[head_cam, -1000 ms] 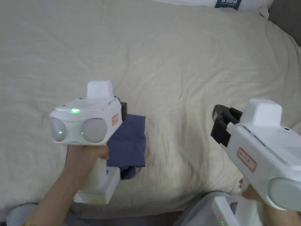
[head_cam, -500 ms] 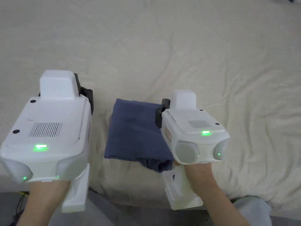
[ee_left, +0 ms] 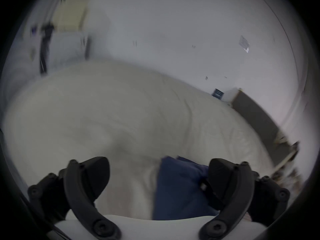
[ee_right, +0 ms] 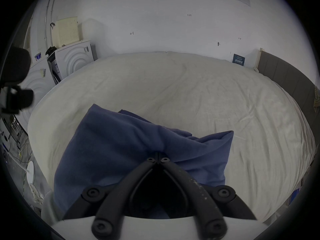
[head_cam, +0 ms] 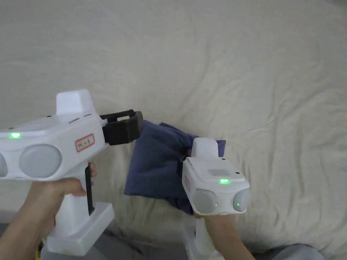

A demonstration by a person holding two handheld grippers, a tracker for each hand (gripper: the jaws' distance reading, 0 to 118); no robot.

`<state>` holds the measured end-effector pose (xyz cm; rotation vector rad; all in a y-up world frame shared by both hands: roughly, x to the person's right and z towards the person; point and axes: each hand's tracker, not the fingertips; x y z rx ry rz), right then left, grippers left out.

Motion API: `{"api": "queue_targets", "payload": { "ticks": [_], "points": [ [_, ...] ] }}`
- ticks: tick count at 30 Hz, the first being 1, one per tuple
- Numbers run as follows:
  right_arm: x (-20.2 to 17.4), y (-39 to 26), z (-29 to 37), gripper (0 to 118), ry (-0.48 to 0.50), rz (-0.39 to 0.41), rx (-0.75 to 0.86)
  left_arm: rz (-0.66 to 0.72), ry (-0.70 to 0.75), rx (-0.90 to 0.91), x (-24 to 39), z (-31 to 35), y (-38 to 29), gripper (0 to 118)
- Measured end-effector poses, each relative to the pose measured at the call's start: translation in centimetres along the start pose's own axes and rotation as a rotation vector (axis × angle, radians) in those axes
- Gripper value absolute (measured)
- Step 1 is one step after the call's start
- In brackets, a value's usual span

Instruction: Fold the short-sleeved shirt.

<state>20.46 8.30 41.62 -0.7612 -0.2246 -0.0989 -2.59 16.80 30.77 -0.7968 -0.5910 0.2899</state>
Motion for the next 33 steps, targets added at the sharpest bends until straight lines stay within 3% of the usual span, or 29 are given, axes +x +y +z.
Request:
{"api": "queue_targets", "payload": {
  "ticks": [6, 9, 13, 15, 16, 17, 18, 19, 21, 24, 27, 31, 33],
  "points": [
    [0.5, 0.0, 0.1, 1, 0.026, -0.016, -0.006, 0.126, -0.296, -0.385, -4.8, -6.7, -0.1, 118],
    [0.6, 0.1, 0.0, 1, 0.033, -0.016, -0.009, 0.196, -0.427, -0.568, -6.2, -9.2, -0.9, 103],
    [0.9, 0.3, -0.2, 1, 0.044, -0.039, -0.016, 0.214, -0.564, -0.614, -5.8, -10.4, -1.3, 101],
    [1.1, 0.6, -0.1, 1, 0.051, -0.053, -0.023, 0.244, -0.555, -0.644, -5.0, -11.3, -1.8, 92],
    [1.3, 1.0, 0.1, 2, 0.061, -0.073, -0.033, 0.229, -0.553, -0.636, -4.6, -11.6, -1.9, 78],
    [1.7, 1.6, 0.5, 2, 0.069, -0.101, -0.042, 0.211, -0.528, -0.627, -4.2, -11.6, -1.8, 48],
    [2.2, 2.1, 1.2, 2, 0.074, -0.133, -0.033, 0.183, -0.465, -0.626, -3.9, -11.6, -1.8, 27],
    [2.7, 2.8, 2.3, 2, 0.067, -0.155, 0.004, 0.137, -0.356, -0.639, -3.5, -11.7, -2.0, 26],
    [3.8, 4.2, 4.8, 2, 0.059, -0.129, 0.085, 0.225, -0.374, -0.637, -3.2, -11.3, -1.8, 26],
    [5.4, 6.0, 8.9, 2, 0.063, -0.113, 0.201, 0.177, -0.235, -0.644, -1.2, -10.1, -0.9, 25],
    [6.9, 7.1, 12.1, 2, 0.041, -0.129, 0.254, 0.184, -0.21, -0.666, -0.2, -8.5, 1.1, 25],
    [7.9, 8.1, 14.6, 2, 0.034, -0.091, 0.313, 0.013, -0.072, -0.585, -2.0, -4.2, 5.4, 25],
    [8.0, 8.3, 15.3, 2, 0.045, -0.088, 0.327, 0.013, 0.039, -0.565, -4.6, -2.3, 7.7, 25]
  ]
}}
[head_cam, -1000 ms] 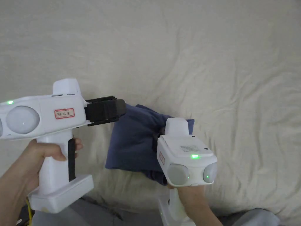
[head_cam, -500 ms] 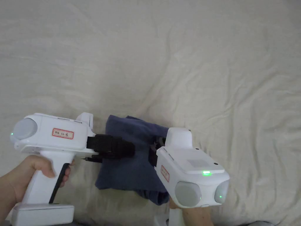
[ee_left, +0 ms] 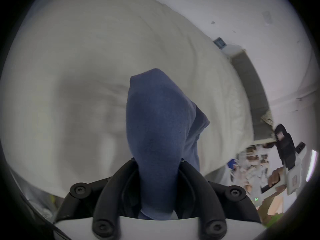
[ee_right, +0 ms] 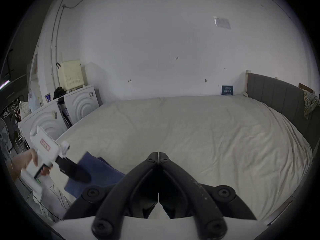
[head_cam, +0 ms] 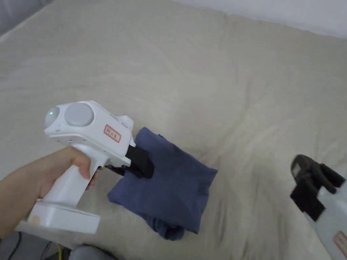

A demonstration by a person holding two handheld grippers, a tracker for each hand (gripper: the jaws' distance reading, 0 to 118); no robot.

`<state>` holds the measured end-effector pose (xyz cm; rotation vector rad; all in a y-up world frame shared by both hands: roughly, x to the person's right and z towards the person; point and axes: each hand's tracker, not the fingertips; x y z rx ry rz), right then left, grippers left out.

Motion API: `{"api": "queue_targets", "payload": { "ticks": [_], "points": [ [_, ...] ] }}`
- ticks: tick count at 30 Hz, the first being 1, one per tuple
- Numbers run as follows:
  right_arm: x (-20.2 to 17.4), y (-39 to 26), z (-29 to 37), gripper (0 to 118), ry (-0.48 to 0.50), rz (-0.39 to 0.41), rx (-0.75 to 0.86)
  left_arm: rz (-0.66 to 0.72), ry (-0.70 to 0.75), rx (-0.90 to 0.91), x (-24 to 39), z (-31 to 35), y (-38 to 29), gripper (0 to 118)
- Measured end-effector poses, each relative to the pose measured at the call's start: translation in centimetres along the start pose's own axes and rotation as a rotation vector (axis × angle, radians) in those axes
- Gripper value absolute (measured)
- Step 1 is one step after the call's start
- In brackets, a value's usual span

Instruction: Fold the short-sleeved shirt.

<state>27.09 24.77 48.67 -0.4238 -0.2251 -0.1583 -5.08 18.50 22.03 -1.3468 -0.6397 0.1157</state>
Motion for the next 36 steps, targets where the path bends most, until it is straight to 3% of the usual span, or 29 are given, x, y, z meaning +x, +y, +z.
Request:
{"api": "queue_targets", "payload": {
  "ticks": [3, 5, 8, 12, 14, 16, 17, 21, 23, 26, 28, 32, 36],
  "points": [
    [-0.1, -0.6, 0.0, 2, 0.002, 0.019, 0.024, 0.026, 0.184, 0.04, -5.7, 3.7, 1.7, 25],
    [-0.4, -1.3, -1.0, 2, -0.053, 0.048, -0.022, 0.081, 0.345, 0.066, -9.6, 6.1, 2.9, 25],
    [-0.8, -2.5, -2.0, 2, -0.01, -0.057, -0.086, 0.143, 0.543, 0.094, -15.2, 9.3, 4.3, 25],
    [-2.2, -3.1, -3.7, 2, -0.017, -0.074, -0.119, 0.186, 0.743, 0.127, -20.7, 11.4, 5.7, 28],
    [-3.0, -3.0, -4.8, 2, -0.016, -0.077, -0.139, 0.234, 0.766, 0.17, -22.7, 12.1, 6.0, 41],
    [-3.7, -2.8, -5.6, 2, 0.004, -0.072, -0.144, 0.297, 0.843, 0.25, -24.4, 12.7, 6.1, 81],
    [-4.0, -2.6, -5.9, 2, 0.007, -0.064, -0.145, 0.314, 0.895, 0.285, -24.7, 12.9, 6.1, 89],
    [-4.3, -1.7, -6.2, 2, 0.031, 0.016, -0.118, 0.283, 1.02, 0.545, -22.4, 14.8, 4.8, 76],
    [-3.8, -1.2, -5.7, 2, 0.033, 0.019, -0.099, 0.273, 1.0, 0.684, -19.3, 16.1, 4.1, 67],
    [-2.6, -0.3, -3.7, 2, 0.031, 0.017, -0.044, 0.169, 0.87, 0.854, -12.5, 17.6, 3.3, 21],
    [-1.7, 0.5, -2.4, 2, 0.007, 0.051, -0.004, 0.06, 0.836, 0.962, -6.8, 18.0, 2.7, 2],
    [-1.4, 2.7, 0.8, 2, -0.022, 0.071, 0.093, -0.113, 0.69, 1.142, 3.7, 17.7, 0.9, 0],
    [1.4, 4.5, 3.4, 2, -0.072, 0.077, 0.188, -0.259, 0.578, 1.233, 12.4, 15.8, -1.7, 0]
  ]
}}
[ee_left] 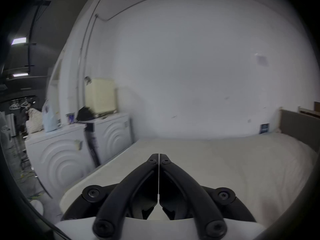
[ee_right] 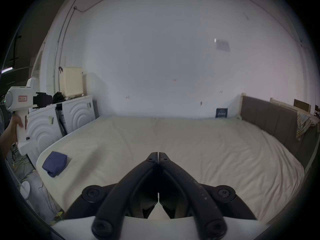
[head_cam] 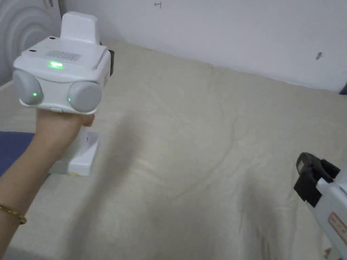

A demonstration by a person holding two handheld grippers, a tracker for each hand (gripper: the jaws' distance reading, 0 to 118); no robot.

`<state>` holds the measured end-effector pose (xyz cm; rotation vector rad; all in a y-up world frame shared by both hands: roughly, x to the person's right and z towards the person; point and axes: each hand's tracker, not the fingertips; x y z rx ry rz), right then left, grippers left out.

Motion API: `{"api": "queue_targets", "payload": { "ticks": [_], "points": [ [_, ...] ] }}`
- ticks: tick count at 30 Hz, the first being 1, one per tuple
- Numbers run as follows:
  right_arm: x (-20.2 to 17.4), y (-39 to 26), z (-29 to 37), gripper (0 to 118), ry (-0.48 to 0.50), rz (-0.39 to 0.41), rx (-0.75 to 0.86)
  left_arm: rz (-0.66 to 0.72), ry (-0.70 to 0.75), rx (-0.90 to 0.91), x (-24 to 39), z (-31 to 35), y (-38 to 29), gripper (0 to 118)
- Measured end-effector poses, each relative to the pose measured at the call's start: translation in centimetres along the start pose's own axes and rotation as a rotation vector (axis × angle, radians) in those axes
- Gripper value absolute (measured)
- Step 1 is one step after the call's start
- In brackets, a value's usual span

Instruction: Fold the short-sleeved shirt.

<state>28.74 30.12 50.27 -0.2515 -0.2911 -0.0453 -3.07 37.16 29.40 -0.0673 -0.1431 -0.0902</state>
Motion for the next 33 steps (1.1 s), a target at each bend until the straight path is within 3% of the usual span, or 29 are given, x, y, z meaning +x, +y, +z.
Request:
{"api": "queue_targets", "payload": {
  "ticks": [3, 10, 17, 25, 27, 28, 29, 30, 31, 33],
  "points": [
    [2.1, 0.9, 1.5, 2, -0.051, 0.05, 0.058, 0.057, -0.089, 0.04, 4.1, 2.6, -0.6, 0],
    [6.3, 0.4, 4.4, 2, -0.131, 0.089, 0.086, 0.04, -0.187, 0.035, 9.5, 6.6, -5.5, 0],
    [8.0, -2.3, 6.3, 2, -0.171, 0.024, 0.066, 0.017, -0.226, 0.034, 11.5, 10.3, -8.9, 0],
    [7.4, -4.2, 7.0, 2, -0.144, -0.01, 0.033, -0.009, -0.234, 0.008, 12.0, 11.5, -10.3, 5],
    [7.4, -4.4, 7.0, 5, -0.142, -0.013, 0.028, -0.008, -0.24, 0.001, 11.9, 11.6, -10.4, 21],
    [7.3, -4.4, 6.9, 14, -0.144, -0.014, 0.025, -0.007, -0.244, -0.007, 11.8, 11.6, -10.4, 36],
    [7.3, -4.4, 6.9, 29, -0.144, -0.014, 0.021, -0.006, -0.244, -0.011, 11.8, 11.8, -10.4, 57],
    [7.4, -4.4, 6.8, 58, -0.142, -0.015, 0.014, -0.004, -0.246, -0.017, 11.8, 11.7, -10.4, 85],
    [7.3, -4.3, 6.7, 77, -0.146, -0.017, 0.001, -0.003, -0.244, -0.022, 11.7, 11.7, -10.4, 101],
    [7.3, -4.4, 6.7, 105, -0.149, -0.027, -0.001, -0.006, -0.242, -0.018, 11.6, 11.8, -10.6, 118]
  ]
}}
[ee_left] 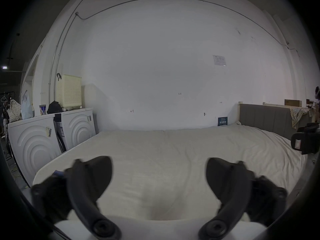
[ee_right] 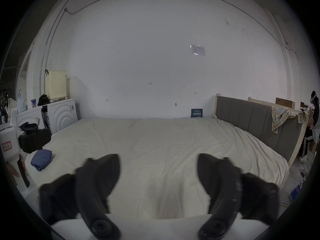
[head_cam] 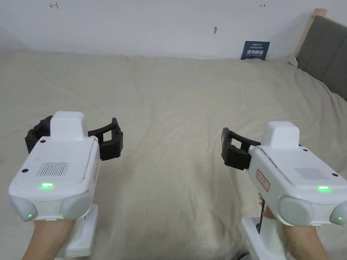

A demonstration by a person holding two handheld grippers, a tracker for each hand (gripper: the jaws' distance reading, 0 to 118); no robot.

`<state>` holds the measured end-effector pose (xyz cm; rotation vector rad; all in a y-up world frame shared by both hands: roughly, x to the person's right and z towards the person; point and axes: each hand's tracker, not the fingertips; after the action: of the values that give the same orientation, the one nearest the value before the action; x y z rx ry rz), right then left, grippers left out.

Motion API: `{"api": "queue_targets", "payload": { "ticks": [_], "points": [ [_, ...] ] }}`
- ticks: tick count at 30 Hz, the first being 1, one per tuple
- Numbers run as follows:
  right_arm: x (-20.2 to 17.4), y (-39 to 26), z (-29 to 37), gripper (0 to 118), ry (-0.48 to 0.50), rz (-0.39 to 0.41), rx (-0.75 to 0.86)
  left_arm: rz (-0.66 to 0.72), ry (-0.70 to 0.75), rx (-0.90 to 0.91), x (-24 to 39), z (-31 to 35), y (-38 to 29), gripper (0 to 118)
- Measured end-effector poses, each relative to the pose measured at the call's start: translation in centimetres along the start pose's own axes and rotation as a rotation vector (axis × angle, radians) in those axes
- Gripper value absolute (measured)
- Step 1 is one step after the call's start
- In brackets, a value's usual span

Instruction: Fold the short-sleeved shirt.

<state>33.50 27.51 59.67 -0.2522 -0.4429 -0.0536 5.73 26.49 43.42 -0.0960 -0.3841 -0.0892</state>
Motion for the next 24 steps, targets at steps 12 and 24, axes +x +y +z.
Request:
{"api": "queue_targets", "payload": {
  "ticks": [12, 24],
  "points": [
    [0.43, -0.02, 0.13, 118, -0.026, -0.021, 0.014, -0.006, 0.0, -0.007, -0.14, 0.32, -0.13, 118],
    [0.58, -0.2, 0.19, 118, -0.021, -0.029, 0.016, -0.008, -0.009, -0.014, 0.12, 0.2, -0.33, 118]
  ]
}}
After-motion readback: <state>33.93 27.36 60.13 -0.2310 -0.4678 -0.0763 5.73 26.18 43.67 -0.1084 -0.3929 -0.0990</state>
